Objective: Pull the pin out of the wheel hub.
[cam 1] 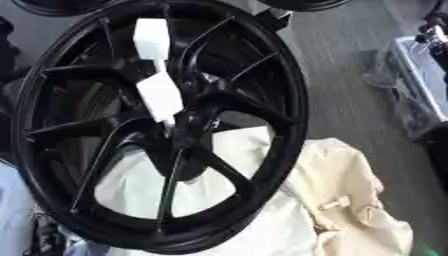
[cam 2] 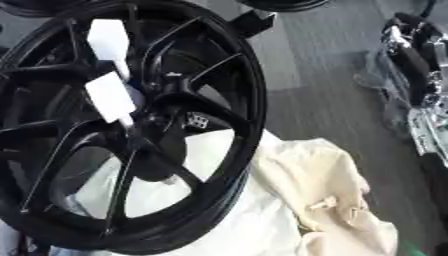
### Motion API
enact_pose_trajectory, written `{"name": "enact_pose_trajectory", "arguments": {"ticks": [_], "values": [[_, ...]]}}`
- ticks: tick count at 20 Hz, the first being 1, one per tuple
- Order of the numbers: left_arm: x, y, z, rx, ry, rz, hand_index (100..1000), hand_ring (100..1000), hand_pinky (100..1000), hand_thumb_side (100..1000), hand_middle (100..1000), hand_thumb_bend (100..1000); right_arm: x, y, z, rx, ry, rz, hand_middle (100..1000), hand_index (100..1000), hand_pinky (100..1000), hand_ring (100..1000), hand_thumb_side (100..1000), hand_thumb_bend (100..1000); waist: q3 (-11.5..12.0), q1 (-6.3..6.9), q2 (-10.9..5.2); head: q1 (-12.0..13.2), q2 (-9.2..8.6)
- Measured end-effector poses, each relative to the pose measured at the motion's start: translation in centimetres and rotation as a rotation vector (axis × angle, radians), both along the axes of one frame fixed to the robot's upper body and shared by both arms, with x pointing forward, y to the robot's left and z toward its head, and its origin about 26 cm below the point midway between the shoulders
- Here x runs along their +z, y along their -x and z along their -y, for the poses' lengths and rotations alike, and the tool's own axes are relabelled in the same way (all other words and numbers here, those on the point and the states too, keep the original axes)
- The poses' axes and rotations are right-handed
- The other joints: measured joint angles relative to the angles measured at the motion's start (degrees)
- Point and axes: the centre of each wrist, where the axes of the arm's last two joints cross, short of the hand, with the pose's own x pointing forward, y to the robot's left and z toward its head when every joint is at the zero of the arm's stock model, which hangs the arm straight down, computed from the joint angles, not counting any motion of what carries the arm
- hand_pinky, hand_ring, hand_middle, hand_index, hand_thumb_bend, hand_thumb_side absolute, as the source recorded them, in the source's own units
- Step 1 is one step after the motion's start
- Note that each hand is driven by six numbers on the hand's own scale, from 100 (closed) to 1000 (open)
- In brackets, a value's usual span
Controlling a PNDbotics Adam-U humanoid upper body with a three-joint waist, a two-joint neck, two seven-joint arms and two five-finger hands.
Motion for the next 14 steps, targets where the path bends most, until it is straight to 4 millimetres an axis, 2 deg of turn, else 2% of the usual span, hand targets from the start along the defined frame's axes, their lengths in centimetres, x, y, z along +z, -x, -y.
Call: {"name": "enact_pose_trajectory", "arguments": {"ticks": [3, 4, 5, 6, 8, 9, 11, 12, 13, 14], "values": [[-2.4, 0.3, -2.0, 0.085, 0.060, -0.017, 392, 513, 622, 100, 384, 100, 0.0, 0.2, 0.4, -0.016, 0.000, 0.003, 701, 831, 974, 786, 461, 100, 0.22, 0.05, 0.01, -0.43, 0.00], [-3.2, 0.4, -2.5, 0.111, 0.081, -0.028, 412, 524, 633, 100, 403, 157, 0.0, 0.2, 0.4, -0.020, -0.001, 0.004, 701, 831, 974, 786, 462, 100, 0.28, 0.07, 0.01, -0.52, 0.00], [-4.0, 0.5, -3.0, 0.133, 0.100, -0.038, 429, 533, 644, 100, 420, 109, 0.0, 0.2, 0.5, -0.021, 0.000, 0.006, 701, 831, 974, 786, 460, 100, 0.31, 0.09, 0.01, -0.53, 0.00], [-4.7, 0.6, -3.4, 0.152, 0.117, -0.050, 468, 560, 675, 100, 457, 119, 0.1, 0.2, 0.5, -0.023, -0.001, 0.007, 701, 831, 974, 786, 460, 100, 0.31, 0.09, 0.01, -0.54, 0.00], [-6.1, 0.8, -3.9, 0.174, 0.152, -0.079, 603, 641, 748, 100, 564, 223, 0.1, 0.2, 0.6, -0.027, -0.003, 0.010, 700, 831, 974, 786, 459, 100, 0.31, 0.10, 0.01, -0.49, 0.00], [-6.6, 0.9, -4.1, 0.178, 0.170, -0.094, 749, 748, 815, 267, 693, 366, 0.1, 0.2, 0.6, -0.028, -0.004, 0.011, 700, 831, 974, 786, 459, 100, 0.31, 0.10, 0.01, -0.43, 0.00], [-7.6, 1.0, -4.2, 0.176, 0.206, -0.122, 836, 814, 859, 488, 782, 531, 0.1, 0.2, 0.6, -0.028, -0.004, 0.011, 700, 831, 974, 786, 460, 100, 0.29, 0.09, 0.01, -0.17, 0.00], [-7.9, 1.0, -4.3, 0.179, 0.221, -0.128, 841, 817, 862, 509, 786, 544, 0.1, 0.2, 0.6, -0.028, -0.005, 0.011, 700, 831, 974, 786, 460, 100, 0.25, 0.09, 0.01, 0.01, 0.00], [-8.1, 1.1, -4.4, 0.183, 0.230, -0.130, 867, 828, 873, 587, 800, 593, 0.1, 0.2, 0.6, -0.028, -0.006, 0.011, 700, 831, 974, 786, 460, 100, 0.21, 0.09, 0.01, 0.17, 0.00], [-8.4, 1.1, -4.5, 0.188, 0.237, -0.131, 877, 827, 873, 613, 801, 601, 0.1, 0.2, 0.6, -0.029, -0.008, 0.012, 700, 831, 974, 786, 461, 100, 0.14, 0.09, 0.01, 0.31, -0.02]]}}
